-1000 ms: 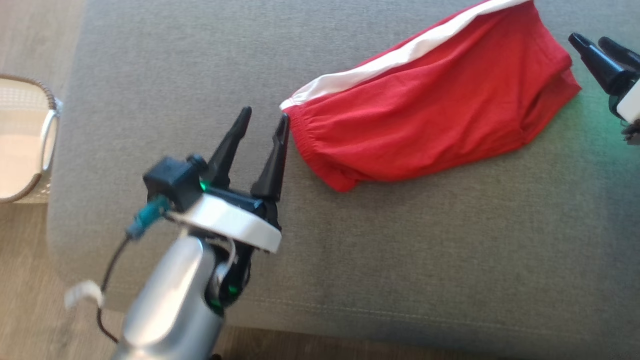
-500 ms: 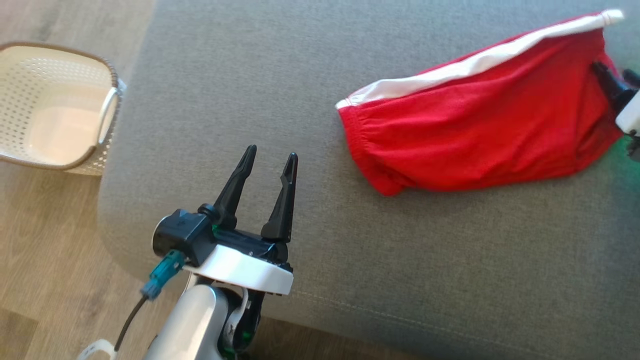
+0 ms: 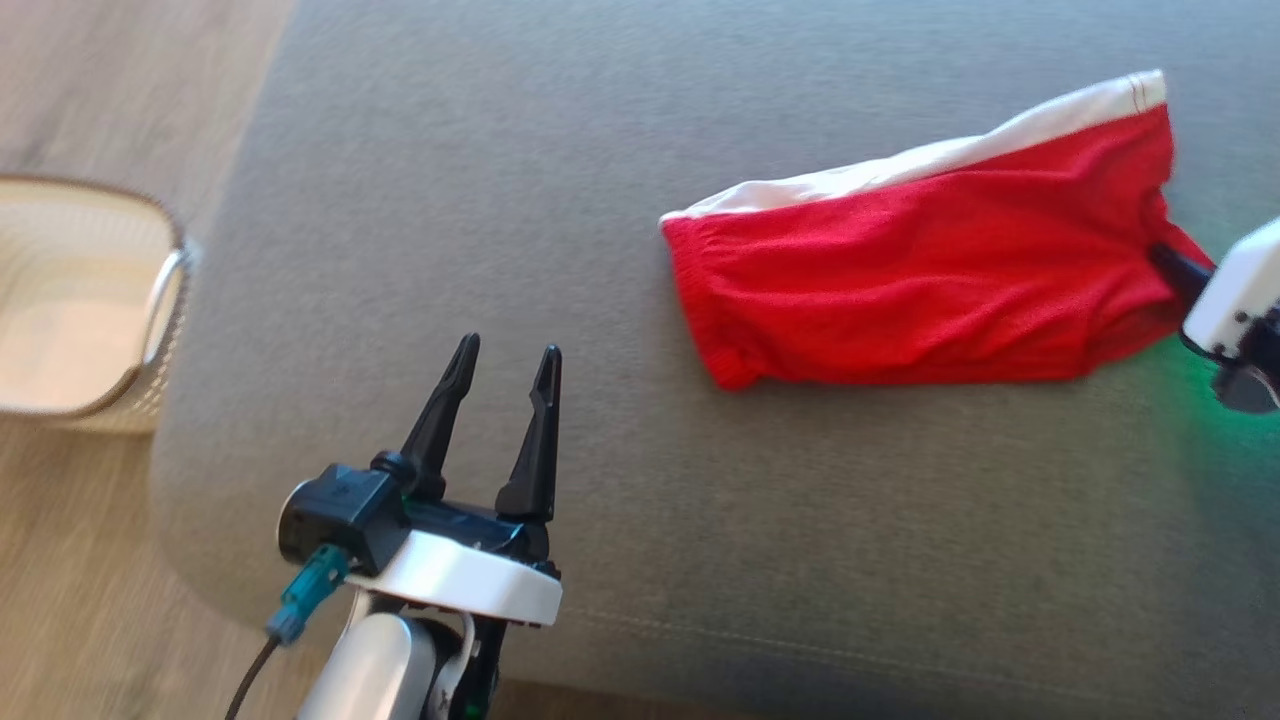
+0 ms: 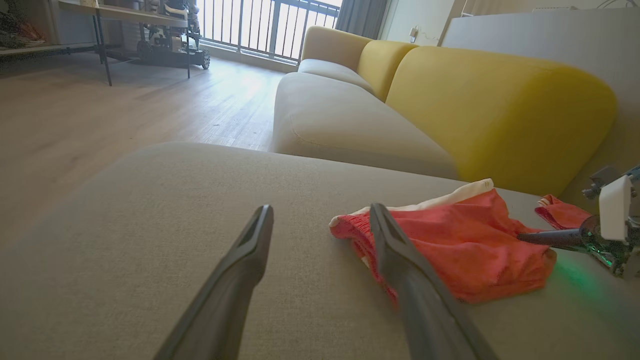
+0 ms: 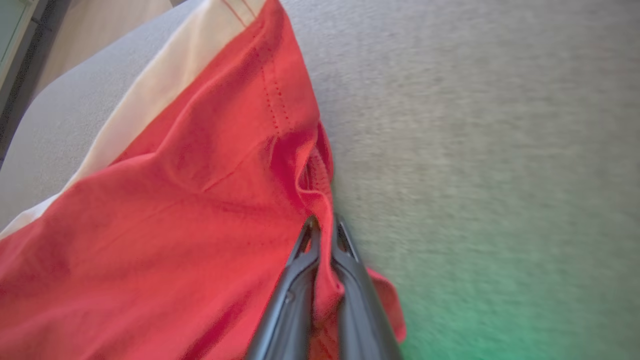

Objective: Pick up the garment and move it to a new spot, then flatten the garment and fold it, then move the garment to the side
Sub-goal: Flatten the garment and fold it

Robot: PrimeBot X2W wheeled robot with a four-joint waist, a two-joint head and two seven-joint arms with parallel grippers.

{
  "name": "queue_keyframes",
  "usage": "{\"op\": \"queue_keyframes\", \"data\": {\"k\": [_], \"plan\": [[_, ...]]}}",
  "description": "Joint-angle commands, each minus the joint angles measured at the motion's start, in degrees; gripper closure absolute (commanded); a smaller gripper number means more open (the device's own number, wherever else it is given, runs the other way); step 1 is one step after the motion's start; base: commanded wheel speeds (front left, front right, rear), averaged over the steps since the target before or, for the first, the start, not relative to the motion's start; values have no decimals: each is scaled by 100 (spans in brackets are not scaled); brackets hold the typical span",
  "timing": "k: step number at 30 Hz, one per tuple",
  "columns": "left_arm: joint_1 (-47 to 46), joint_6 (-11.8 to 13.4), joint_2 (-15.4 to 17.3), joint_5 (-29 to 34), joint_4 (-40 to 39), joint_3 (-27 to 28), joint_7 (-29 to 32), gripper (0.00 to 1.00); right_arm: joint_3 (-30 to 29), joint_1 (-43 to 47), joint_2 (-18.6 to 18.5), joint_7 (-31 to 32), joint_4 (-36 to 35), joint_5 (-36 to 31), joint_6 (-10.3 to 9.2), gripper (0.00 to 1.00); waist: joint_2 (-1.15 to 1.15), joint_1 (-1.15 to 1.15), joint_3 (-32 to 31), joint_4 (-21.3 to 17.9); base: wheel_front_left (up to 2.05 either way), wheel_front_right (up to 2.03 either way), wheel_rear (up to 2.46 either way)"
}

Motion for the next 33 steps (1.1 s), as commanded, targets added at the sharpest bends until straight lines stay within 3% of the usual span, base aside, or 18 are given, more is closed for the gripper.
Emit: {"op": "queue_keyframes", "data": {"k": [1,9,14,24,33], "plan": [[-37,-25,13,89,-180,261,-29,0,57,243,-233,-118,-70,38,-5,100,0,0,-166,-261,0,0,0],[128,-107,13,296,-77,298,-29,0,54,336,-691,-633,-461,73,-5,100,0,0,-416,-632,0,0,0],[205,-105,13,320,-26,307,-29,0,234,225,-709,-882,-902,-6,-5,100,0,0,-573,-715,0,0,0],[455,-139,13,355,-10,397,-29,0,1010,-27,-384,-731,-1992,-233,-5,100,0,0,-876,-766,0,0,0],[613,-164,13,299,38,337,-29,0,2057,-125,515,-267,-2467,-370,-5,100,0,0,-1220,-631,0,0,0]]}}
